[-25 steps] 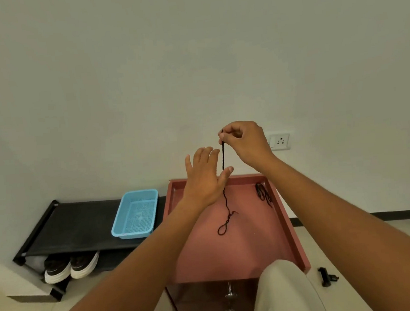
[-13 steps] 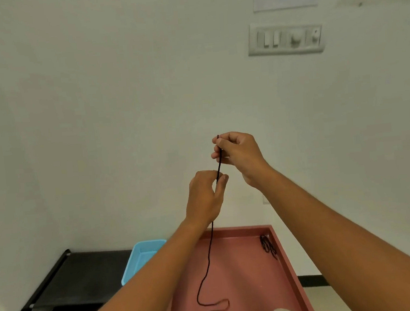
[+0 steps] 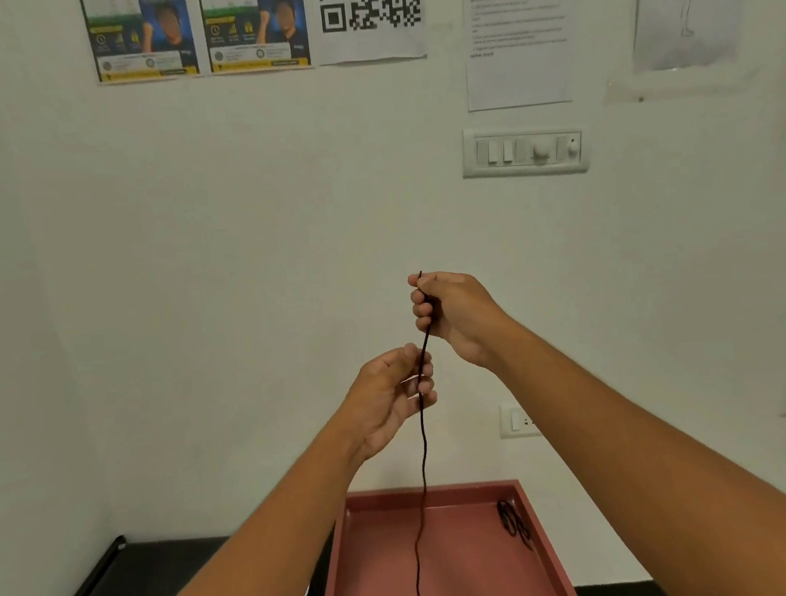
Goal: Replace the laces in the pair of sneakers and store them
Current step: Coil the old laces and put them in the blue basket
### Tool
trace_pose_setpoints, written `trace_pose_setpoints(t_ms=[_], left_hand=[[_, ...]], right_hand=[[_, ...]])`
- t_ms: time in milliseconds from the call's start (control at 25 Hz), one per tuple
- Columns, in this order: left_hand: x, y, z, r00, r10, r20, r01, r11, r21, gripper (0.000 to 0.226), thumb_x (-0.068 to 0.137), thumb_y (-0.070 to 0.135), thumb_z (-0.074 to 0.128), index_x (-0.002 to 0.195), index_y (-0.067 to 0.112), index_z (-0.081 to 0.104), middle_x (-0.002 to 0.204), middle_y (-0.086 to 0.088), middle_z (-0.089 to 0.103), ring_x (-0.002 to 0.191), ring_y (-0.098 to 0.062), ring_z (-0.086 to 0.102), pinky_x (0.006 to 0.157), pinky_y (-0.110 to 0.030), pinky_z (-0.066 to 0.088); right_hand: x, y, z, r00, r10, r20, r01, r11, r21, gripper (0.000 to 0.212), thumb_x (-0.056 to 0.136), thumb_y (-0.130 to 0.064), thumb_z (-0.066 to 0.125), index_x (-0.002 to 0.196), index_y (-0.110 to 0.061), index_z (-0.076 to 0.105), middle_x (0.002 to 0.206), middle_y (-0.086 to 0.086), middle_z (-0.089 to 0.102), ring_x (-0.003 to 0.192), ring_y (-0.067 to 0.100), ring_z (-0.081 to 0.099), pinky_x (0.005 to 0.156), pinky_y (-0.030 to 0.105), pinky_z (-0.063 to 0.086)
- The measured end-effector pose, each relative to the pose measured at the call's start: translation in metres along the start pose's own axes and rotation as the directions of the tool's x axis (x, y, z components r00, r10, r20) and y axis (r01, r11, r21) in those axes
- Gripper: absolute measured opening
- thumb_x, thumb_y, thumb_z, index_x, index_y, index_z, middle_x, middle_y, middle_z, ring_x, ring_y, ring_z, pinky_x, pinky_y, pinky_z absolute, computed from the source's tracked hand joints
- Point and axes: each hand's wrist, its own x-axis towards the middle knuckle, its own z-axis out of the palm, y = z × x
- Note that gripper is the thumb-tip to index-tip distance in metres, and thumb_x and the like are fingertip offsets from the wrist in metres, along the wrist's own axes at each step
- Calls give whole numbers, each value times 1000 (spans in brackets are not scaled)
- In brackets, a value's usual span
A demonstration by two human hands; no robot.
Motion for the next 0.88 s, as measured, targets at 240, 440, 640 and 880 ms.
trace_pose_setpoints(t_ms=[240, 440, 640, 880], left_hand=[[-4, -3, -21, 982, -148, 120, 134, 984, 118, 26, 103, 29, 60, 91, 8, 67, 75, -1, 46, 63, -12, 34, 62, -25, 40], [2, 9, -32, 981, -196, -5, 185, 918, 351, 27, 106, 30, 55, 85, 14, 59, 73, 1, 41, 62, -12, 30, 59, -25, 36], [10, 38, -32, 980, -113, -164, 169, 910, 378, 32, 107, 31, 52, 83, 11, 58, 70, 1, 46, 58, -13, 34, 58, -27, 39], [1, 30, 0, 973, 91, -211, -7, 930, 367, 34, 107, 26, 52, 82, 7, 64, 67, 1, 44, 56, -12, 34, 54, -25, 36]], right_hand=[[-6, 1, -3, 969, 205, 134, -230, 951, 206, 14, 107, -12, 46, 102, -8, 59, 67, -2, 44, 55, 10, 31, 51, 23, 30], [-16, 3, -11, 856, 402, 324, -296, 896, -330, 21, 107, -22, 50, 89, -14, 57, 68, -4, 37, 58, 11, 27, 52, 22, 29], [-24, 26, -16, 869, 459, 185, -94, 521, -849, 23, 105, -21, 51, 92, -10, 66, 70, 0, 56, 56, 10, 44, 57, 23, 35], [-13, 55, -11, 985, -14, -173, -79, 852, -518, 29, 102, -10, 43, 98, 0, 70, 76, 5, 75, 63, 13, 66, 63, 25, 45]])
